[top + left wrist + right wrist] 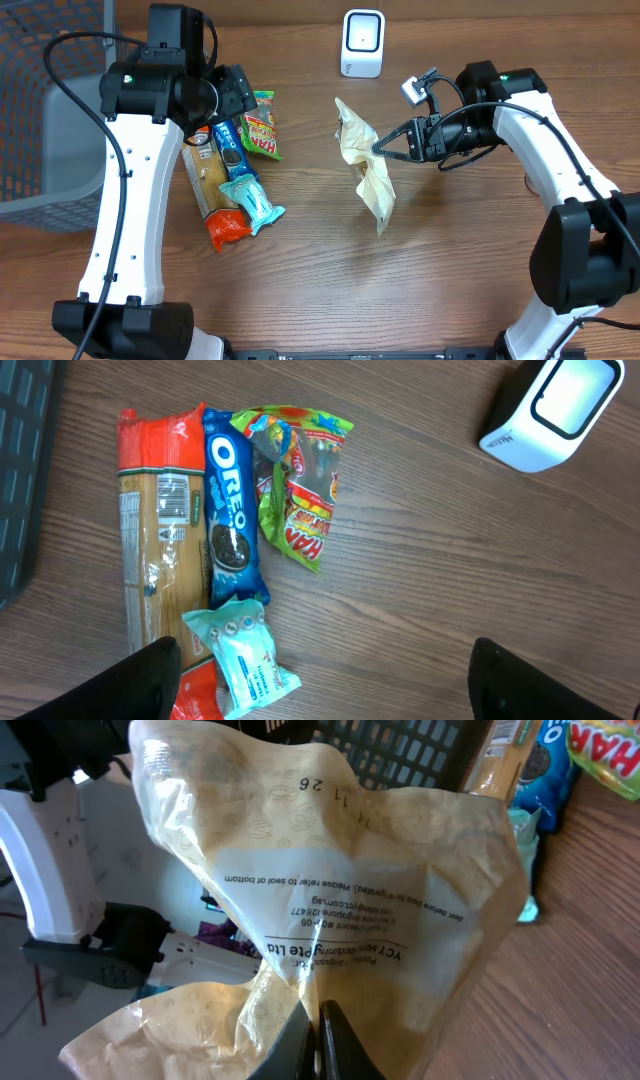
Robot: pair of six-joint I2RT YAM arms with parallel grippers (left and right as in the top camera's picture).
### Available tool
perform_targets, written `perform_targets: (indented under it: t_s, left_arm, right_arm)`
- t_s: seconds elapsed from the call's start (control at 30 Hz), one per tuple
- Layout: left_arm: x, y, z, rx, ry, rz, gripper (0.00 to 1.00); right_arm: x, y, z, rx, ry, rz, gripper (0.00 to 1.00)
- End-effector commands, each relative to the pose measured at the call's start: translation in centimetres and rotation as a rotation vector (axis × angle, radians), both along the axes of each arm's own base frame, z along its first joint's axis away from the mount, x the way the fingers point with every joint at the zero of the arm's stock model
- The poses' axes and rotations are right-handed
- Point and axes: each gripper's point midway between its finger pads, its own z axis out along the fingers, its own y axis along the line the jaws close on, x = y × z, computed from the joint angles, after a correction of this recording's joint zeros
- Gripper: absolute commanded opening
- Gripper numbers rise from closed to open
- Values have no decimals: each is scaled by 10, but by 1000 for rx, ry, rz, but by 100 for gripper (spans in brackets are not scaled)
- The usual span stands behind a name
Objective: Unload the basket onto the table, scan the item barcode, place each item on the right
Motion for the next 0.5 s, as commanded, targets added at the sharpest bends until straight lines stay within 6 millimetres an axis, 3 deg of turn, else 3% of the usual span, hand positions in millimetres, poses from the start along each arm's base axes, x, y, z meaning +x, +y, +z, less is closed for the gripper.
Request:
perform_targets:
  t_s: [0.0,0.23,0.47]
  left_arm:
    - [1,1,-1,13,2,-14,83]
    - [0,1,-2,13,5,-14,84]
    - [0,1,-2,13,6,-14,84]
  right_arm:
    - [-4,2,33,121,-26,-9,4]
    - [-12,0,37,108,120,-20,4]
    - [-13,0,33,82,121,-16,4]
